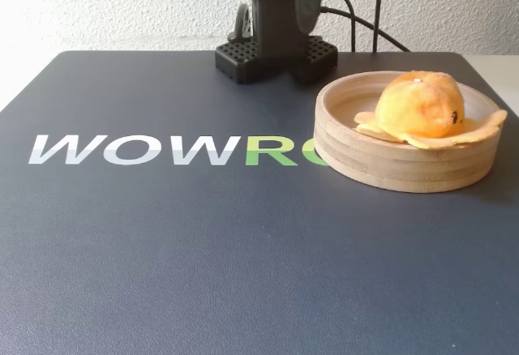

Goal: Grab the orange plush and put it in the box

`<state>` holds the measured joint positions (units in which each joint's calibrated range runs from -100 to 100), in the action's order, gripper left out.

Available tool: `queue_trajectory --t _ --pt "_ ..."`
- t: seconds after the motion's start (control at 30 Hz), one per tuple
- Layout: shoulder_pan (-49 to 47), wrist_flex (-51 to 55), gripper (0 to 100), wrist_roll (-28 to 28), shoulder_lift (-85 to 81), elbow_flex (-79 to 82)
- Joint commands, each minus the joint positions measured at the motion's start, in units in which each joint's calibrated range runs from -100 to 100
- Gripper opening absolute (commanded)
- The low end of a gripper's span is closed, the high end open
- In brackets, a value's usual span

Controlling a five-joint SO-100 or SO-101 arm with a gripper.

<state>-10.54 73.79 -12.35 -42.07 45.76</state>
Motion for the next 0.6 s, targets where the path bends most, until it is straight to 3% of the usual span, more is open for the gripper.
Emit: queue_trajectory --t 0.0,0.1,0.2,0.57 --pt "5.6 -4.0 25 2.0 -1.2 -1.2" --pt "7.8 -6.5 10 2.3 -1.2 -0.1" --pt "8.9 -8.0 2 2.3 -1.2 1.8" --pt "8.5 -9.1 1 2.2 -1.6 4.6"
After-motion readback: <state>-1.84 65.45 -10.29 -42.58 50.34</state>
